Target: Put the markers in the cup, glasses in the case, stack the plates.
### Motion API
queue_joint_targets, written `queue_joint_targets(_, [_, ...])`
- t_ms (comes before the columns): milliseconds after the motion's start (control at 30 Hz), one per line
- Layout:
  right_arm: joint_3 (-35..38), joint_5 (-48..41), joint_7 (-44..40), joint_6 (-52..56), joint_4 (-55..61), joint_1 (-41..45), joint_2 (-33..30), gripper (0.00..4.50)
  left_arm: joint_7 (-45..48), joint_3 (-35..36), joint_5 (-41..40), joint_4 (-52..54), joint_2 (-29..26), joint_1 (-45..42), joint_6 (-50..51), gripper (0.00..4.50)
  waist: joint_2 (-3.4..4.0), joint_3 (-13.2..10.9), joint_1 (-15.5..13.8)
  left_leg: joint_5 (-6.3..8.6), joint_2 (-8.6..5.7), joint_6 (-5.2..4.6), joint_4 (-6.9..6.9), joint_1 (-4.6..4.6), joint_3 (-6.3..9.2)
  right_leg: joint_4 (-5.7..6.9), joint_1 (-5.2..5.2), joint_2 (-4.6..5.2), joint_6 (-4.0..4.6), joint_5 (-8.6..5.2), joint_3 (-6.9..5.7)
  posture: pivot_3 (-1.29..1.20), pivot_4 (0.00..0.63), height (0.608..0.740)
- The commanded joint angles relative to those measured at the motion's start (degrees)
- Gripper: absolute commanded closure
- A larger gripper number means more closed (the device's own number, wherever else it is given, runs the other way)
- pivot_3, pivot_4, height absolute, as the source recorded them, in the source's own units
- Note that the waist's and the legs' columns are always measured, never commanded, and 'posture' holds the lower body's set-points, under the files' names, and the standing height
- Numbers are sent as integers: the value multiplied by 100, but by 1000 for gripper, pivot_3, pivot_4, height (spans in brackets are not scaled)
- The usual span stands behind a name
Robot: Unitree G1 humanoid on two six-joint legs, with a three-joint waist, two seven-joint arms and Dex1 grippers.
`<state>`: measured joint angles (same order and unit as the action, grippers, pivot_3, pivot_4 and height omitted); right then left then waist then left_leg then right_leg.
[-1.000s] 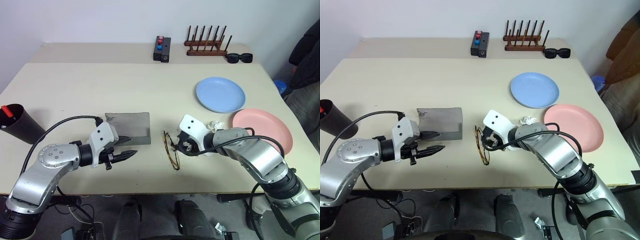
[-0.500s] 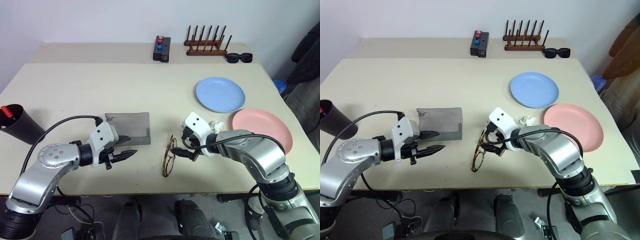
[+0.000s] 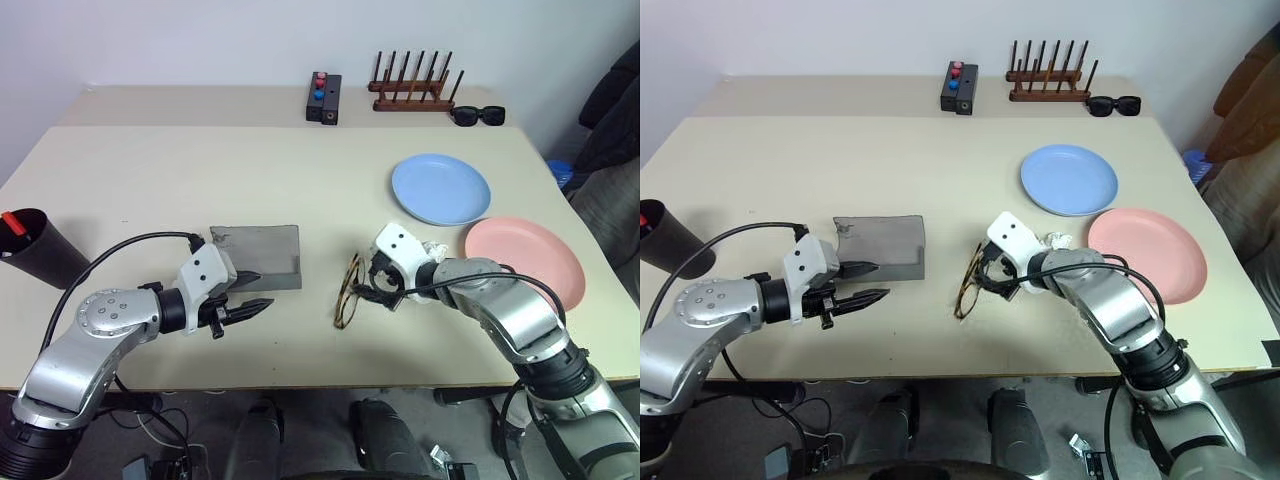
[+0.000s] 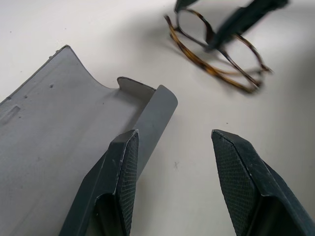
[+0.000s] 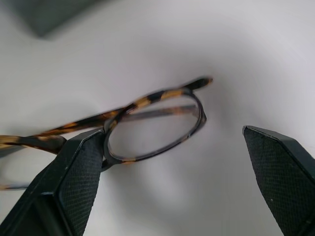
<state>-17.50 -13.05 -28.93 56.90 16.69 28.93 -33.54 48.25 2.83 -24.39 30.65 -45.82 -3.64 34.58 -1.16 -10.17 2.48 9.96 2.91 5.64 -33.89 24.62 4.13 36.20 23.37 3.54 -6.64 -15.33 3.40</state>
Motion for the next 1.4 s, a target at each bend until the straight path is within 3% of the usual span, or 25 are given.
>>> queue_joint_targets(33, [267,307,393,-219,-290,242,228,37,-43,-6,-14,167,35,-58,-88,2102,0,0,2,0,0,0,1,0,0,0,0,-1,0,0,0,0,150,740])
queue_joint_targets(233, [411,484,420,-738,-412,394,400,37,-91,-22,8,168,54,-59,-117,2102,3,-2,-4,0,0,-1,2,1,0,0,0,-1,0,1,1,0,150,740])
queue_joint_targets(567, [-133,1082,-1823,-3642,-322,312,-1138,37,-98,15,35,119,8,-62,-159,2102,5,-13,4,1,-1,-2,0,1,-3,-3,-1,0,-2,0,1,0,150,740])
queue_joint_targets(700, [-195,1286,-2424,-4553,-560,273,-1455,37,-120,8,54,132,13,-40,-168,2102,2,-17,3,1,-1,-2,0,1,-5,-3,-1,0,-2,0,2,0,150,740])
queue_joint_targets(867, [-356,1562,-2854,-5410,-935,315,-1351,37,-131,5,51,143,14,-38,-153,2102,2,-19,2,1,-1,-2,0,1,-5,-2,-2,0,-2,0,2,0,150,740])
queue_joint_targets(1333, [-766,2699,-2884,-7286,-2939,978,-805,37,-125,282,-65,239,-89,70,-54,2102,4,-22,2,0,-1,-2,-3,-9,-5,1,-11,-1,-3,2,2,0,150,740])
queue_joint_targets(1400, [-770,2740,-2912,-7402,-3121,1045,-732,572,-138,298,-73,259,-86,91,-46,2102,3,-21,2,0,-1,-2,-4,-16,-5,2,-19,-1,-3,2,2,0,150,740])
